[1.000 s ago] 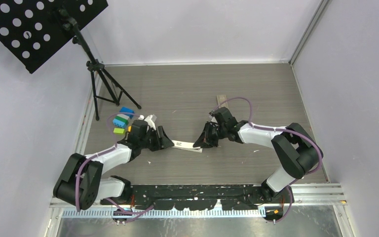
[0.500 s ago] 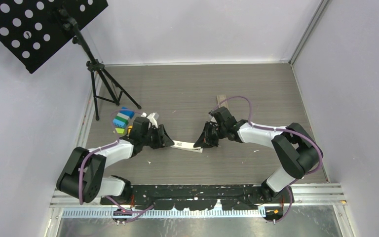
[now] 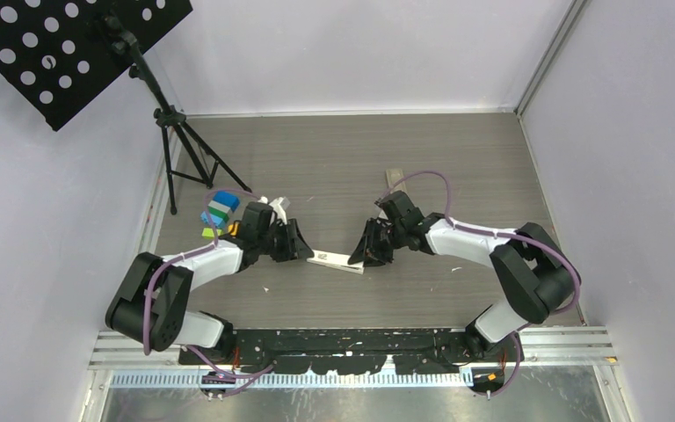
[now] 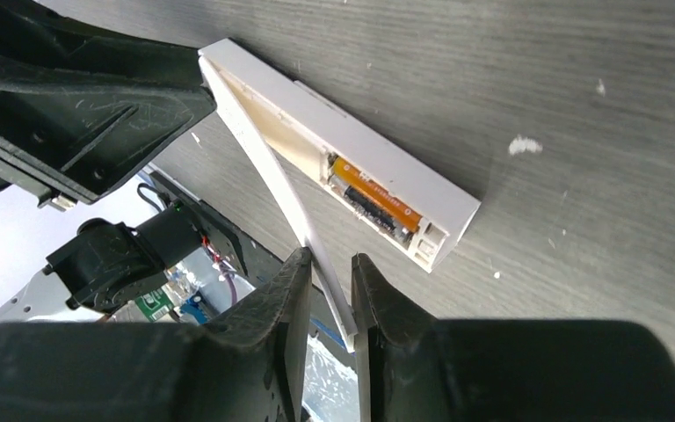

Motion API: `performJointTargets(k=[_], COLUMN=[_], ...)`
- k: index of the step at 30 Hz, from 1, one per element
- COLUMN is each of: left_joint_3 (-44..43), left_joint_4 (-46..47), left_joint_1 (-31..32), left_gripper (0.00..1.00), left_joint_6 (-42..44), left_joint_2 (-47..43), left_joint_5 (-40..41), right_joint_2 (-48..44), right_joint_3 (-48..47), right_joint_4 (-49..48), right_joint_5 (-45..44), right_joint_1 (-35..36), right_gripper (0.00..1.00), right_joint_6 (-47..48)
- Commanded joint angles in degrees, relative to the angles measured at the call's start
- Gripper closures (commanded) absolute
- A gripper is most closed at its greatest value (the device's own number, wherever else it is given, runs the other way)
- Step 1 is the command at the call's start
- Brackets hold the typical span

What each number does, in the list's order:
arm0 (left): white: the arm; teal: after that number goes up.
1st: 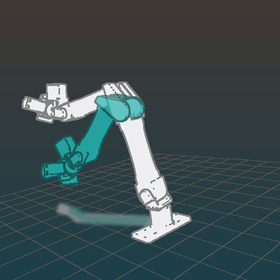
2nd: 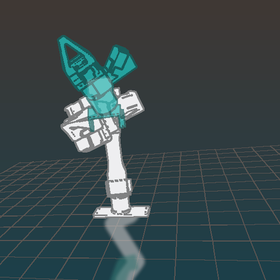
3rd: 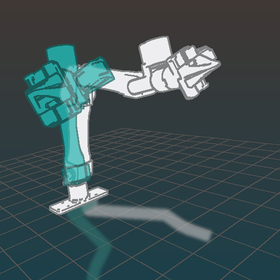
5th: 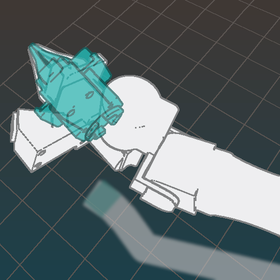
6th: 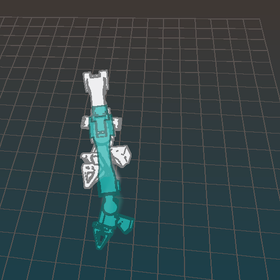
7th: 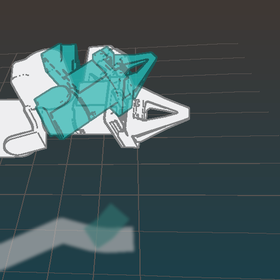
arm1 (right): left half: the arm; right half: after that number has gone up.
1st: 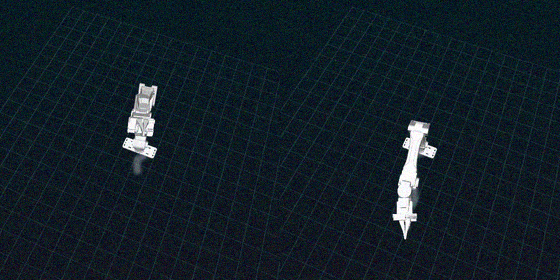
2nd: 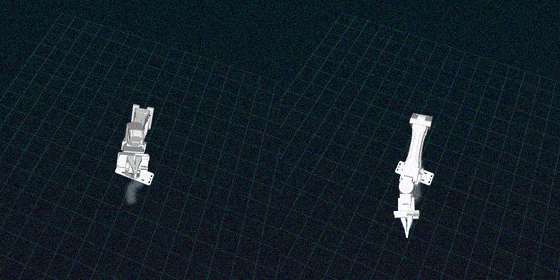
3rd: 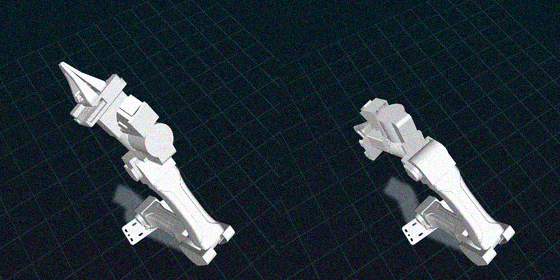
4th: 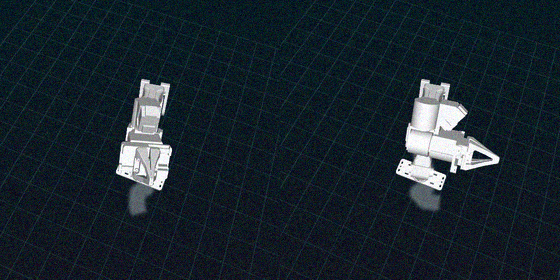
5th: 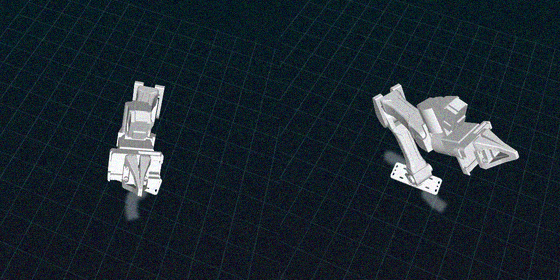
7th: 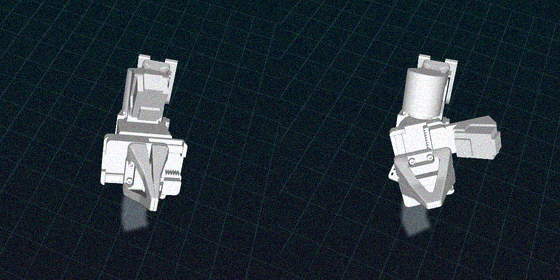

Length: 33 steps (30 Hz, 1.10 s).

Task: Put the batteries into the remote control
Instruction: Load the battery cover into the remote control.

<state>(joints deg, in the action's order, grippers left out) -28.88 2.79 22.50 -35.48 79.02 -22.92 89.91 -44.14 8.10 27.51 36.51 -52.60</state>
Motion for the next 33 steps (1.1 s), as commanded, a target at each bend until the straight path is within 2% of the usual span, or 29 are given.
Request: performJointTargets(k=[1,3,6,9,19,26,33], left_joint_3=[0.12,0.06,-0.02,-0.2,-0.87,0.24,1.15], left_joint_4=[-6.04,-6.08,-5.87,-5.24,-4.11,-2.01,-0.64], left_joint_1=[0.26,0.26,0.35,0.58,1.48,2.66,3.49], left_gripper=[0.62,0.62,0.63,0.63,0.63,0.64,0.68], left_joint_6=[2.18,2.09,2.19,2.55,2.55,1.94,1.38], left_joint_2=[1.26,1.23,1.28,1.61,3.51,3.54,4.2], left_joint_5=[5.47,5.64,5.77,5.38,3.97,3.48,3.55], right_joint_2=[-5.41,-7.19,-10.04,-11.85,-8.51,-6.4,-6.03], right_joint_3=[0.17,0.11,0.26,1.34,0.93,0.81,2.03], right_joint_4=[7.89,9.75,13.32,13.48,12.11,10.55,7.05], right_joint_5=[-2.1,-3.06,-6.14,-7.74,-9.52,-9.71,-8.18], right_joint_1=[-0.55,-0.72,-1.02,-1.27,-1.36,-1.36,-1.38], right_gripper=[0.71,0.68,0.56,0.52,0.56,0.69,0.68], right_joint_6=[1.54,2.2,3.97,4.17,4.56,4.66,3.62])
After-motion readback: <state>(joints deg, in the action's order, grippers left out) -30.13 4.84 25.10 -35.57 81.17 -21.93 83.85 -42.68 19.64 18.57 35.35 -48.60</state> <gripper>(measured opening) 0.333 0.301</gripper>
